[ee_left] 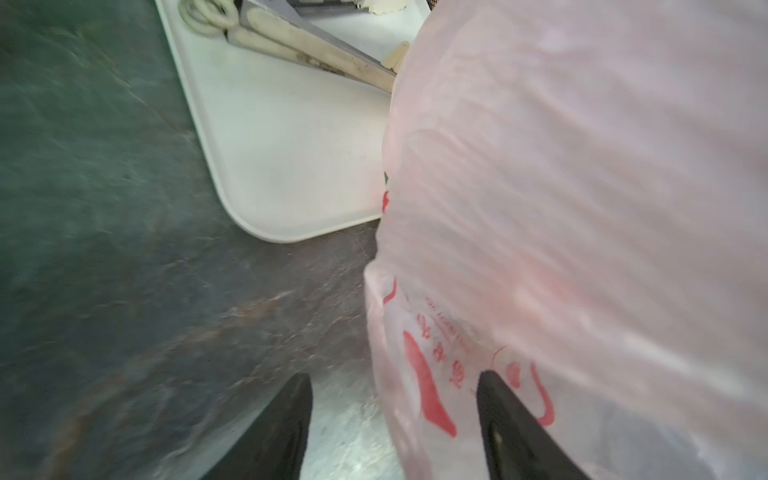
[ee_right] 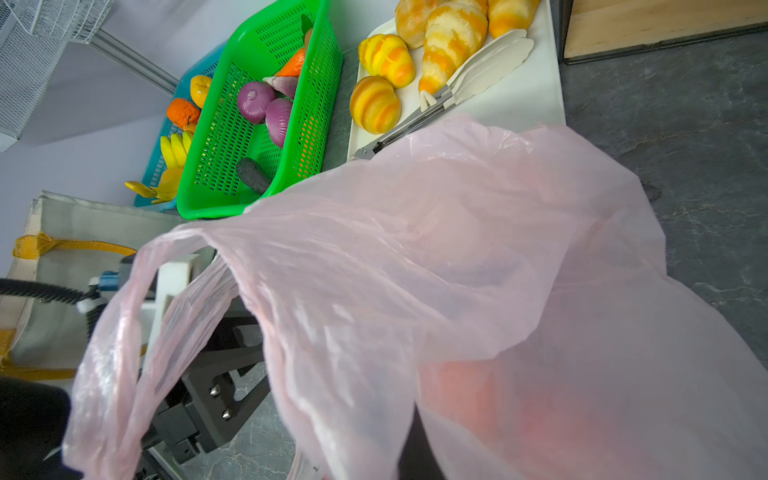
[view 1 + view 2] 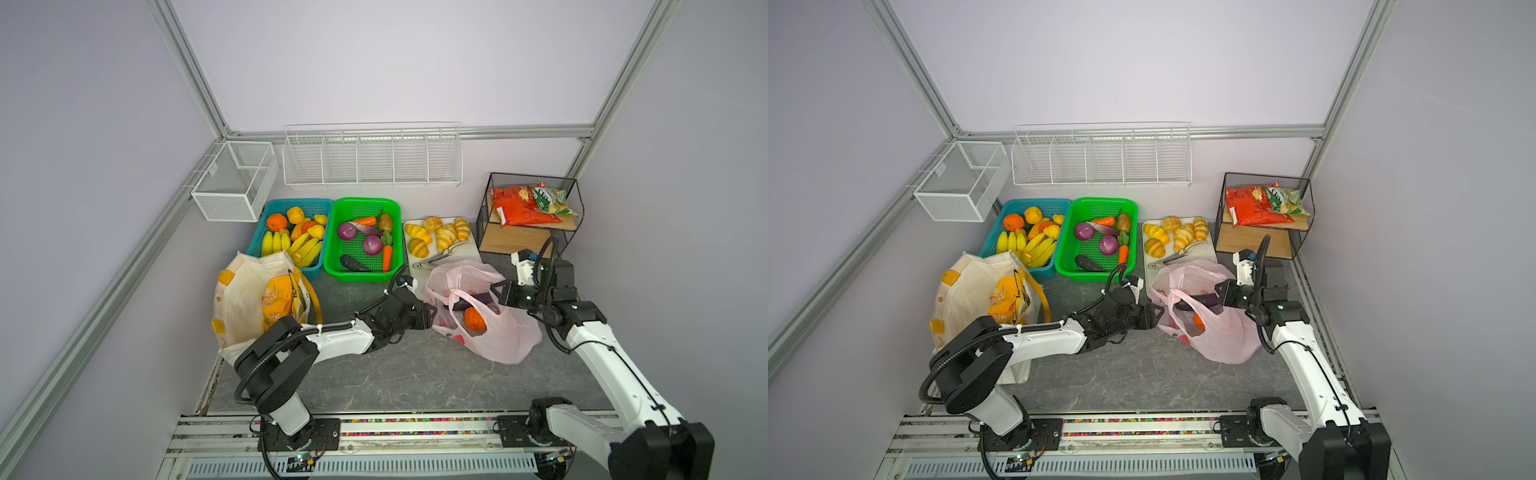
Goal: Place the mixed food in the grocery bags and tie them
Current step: 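Open the left gripper and withdraw it from the pink bag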
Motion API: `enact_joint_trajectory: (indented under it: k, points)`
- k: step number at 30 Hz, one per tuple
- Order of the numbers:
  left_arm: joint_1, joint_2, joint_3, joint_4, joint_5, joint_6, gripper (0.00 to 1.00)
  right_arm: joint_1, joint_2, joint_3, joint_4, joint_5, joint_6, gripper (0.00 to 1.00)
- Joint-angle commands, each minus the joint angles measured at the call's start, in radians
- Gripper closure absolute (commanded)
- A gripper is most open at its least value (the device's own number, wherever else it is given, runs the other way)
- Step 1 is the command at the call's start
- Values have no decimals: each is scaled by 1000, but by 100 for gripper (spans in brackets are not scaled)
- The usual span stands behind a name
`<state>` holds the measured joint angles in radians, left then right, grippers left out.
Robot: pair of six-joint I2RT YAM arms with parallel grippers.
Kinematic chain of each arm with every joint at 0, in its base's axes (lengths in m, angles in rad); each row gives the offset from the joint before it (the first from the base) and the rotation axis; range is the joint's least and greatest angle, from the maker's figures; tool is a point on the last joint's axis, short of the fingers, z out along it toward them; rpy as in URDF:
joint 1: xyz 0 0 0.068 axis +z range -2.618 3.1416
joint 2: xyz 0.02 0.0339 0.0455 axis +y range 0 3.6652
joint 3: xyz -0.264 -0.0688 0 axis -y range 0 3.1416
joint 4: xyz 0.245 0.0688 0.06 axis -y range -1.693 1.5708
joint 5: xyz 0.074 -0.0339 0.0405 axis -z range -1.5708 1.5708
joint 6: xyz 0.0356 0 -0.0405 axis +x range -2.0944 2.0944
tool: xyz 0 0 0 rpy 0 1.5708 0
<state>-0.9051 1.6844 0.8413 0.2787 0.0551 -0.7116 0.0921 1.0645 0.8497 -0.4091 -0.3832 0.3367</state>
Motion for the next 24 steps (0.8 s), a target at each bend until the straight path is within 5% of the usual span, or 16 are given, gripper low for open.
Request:
enact_joint_trajectory:
  k: [1,3,8,16,23,24]
  points:
    - [5,59,54,115,115,-83,61,-5,-13,-14,25,-18,6,94]
    - [5,75,69,122,149,-83,77,-5,-12,-4,24,-23,8,94]
    - [5,-35,43,141,225,-39,99,-4,-41,22,-29,25,-22,93]
    - [-9,-255,48,191,525,-57,100,-2,-96,150,-159,93,-87,94]
    - [-17,-348,6,95,464,42,100,38,-15,206,-99,36,-67,93]
    - [-15,-348,10,47,431,68,93,41,1,203,-89,39,-65,93]
